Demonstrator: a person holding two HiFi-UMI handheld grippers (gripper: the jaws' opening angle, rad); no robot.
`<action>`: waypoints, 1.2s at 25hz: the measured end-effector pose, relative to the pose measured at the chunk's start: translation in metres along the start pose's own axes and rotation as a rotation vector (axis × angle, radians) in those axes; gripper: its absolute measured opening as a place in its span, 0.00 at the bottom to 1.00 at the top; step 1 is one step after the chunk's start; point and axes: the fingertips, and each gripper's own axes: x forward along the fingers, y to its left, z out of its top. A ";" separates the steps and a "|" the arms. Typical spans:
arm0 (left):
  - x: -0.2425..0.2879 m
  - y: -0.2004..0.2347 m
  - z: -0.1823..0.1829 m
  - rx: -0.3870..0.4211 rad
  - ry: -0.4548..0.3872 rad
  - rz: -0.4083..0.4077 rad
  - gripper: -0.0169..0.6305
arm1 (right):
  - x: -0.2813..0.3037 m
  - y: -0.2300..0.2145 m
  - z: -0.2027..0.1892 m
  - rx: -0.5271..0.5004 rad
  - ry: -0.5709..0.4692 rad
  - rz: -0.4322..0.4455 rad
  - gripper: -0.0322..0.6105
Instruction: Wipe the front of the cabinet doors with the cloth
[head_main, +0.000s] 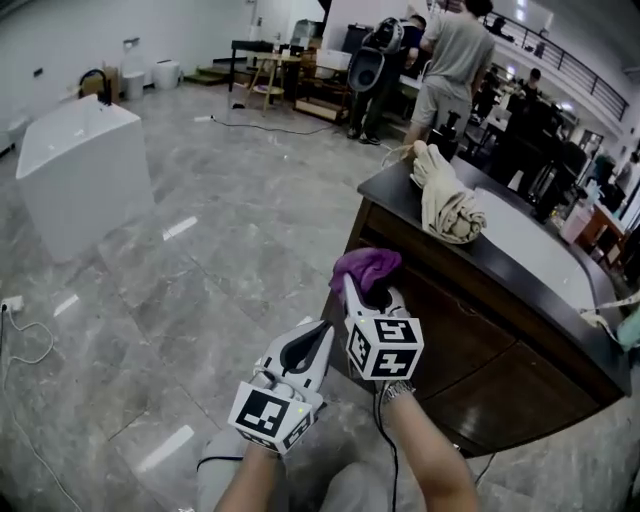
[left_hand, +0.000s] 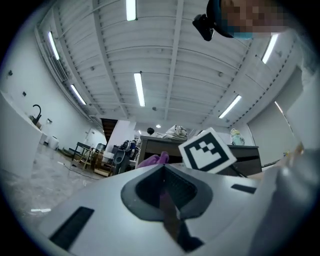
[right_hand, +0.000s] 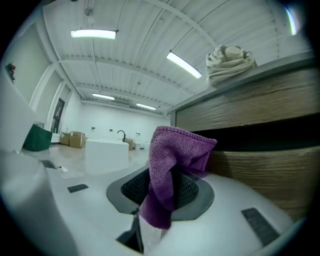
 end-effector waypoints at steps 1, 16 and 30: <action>0.000 0.004 -0.001 -0.017 -0.007 0.011 0.03 | 0.009 0.002 0.002 0.004 0.006 -0.006 0.23; 0.017 0.001 -0.017 -0.029 -0.018 -0.054 0.03 | -0.068 -0.081 -0.016 0.103 -0.037 -0.262 0.23; 0.028 -0.014 -0.043 -0.007 0.055 -0.113 0.03 | -0.198 -0.168 -0.043 0.080 -0.012 -0.475 0.23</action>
